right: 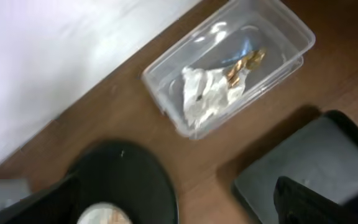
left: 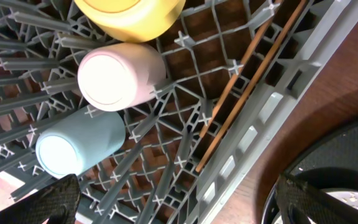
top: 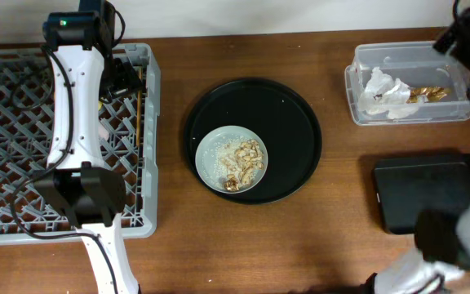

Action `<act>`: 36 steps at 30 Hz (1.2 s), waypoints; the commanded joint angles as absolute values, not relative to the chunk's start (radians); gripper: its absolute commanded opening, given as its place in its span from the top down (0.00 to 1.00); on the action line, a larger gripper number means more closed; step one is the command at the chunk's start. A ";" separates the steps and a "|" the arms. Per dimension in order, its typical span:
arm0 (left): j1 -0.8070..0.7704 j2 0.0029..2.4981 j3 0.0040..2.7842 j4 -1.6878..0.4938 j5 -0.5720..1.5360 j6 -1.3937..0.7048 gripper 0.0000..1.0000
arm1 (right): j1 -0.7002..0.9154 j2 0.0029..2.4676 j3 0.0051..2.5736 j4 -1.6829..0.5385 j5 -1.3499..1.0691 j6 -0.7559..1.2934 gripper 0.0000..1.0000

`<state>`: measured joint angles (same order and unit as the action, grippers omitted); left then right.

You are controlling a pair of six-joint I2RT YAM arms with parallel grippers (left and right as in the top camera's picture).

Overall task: Sort waste into correct bins and load items into the dishwasher rack
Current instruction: 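Grasp the white tissue on the tray and drop it into the clear bin, then reach the right gripper to the white plate and grasp its rim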

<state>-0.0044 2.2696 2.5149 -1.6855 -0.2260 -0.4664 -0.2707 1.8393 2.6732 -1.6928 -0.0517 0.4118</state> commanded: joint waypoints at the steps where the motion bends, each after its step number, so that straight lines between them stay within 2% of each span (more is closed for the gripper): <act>1: -0.005 2.274 2.510 -1.687 -0.240 -0.478 0.01 | -0.228 1.647 2.391 -1.699 -0.084 0.339 0.02; 5: -0.006 2.274 2.510 -1.687 -0.240 -0.478 0.01 | -0.196 1.440 1.983 -1.695 -0.203 0.381 0.02; 9: -0.006 2.274 2.510 -1.687 -0.240 -0.478 0.01 | -0.164 1.432 1.763 -1.657 -0.343 0.419 0.01; 14: -0.006 2.274 2.510 -1.688 -0.240 -0.478 0.01 | 0.110 1.433 1.452 -1.348 -0.444 0.420 0.01; 16: -0.006 2.274 2.510 -1.688 -0.240 -0.478 0.01 | 0.308 1.462 1.329 -1.074 -0.478 0.467 0.02; 19: -0.006 2.274 2.510 -1.688 -0.240 -0.478 0.01 | 0.420 1.530 1.313 -0.878 -0.530 0.481 0.02; 21: -0.006 2.274 2.510 -1.687 -0.240 -0.478 0.01 | 0.427 1.559 1.313 -0.778 -0.525 0.492 0.02; 24: -0.006 2.274 2.510 -1.688 -0.240 -0.478 0.01 | 0.434 1.608 1.313 -0.742 -0.511 0.529 0.02; 26: -0.006 2.274 2.510 -1.687 -0.240 -0.478 0.01 | 0.491 1.658 1.313 -0.636 -0.498 0.512 0.01; 27: -0.009 2.274 2.510 -1.687 -0.240 -0.478 0.01 | 0.518 1.677 1.313 -0.592 -0.473 0.542 0.04; 33: -0.008 2.274 2.510 -1.688 -0.240 -0.478 0.01 | 0.709 1.834 1.316 -0.285 -0.134 0.754 0.13; 36: -0.008 2.274 2.510 -1.687 -0.240 -0.478 0.00 | 0.771 1.911 1.367 -0.295 0.068 0.754 0.16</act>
<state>-0.0059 2.2696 2.5122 -1.6863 -0.2291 -0.4690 0.7322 1.8549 1.3128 -0.2790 -0.1390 0.7277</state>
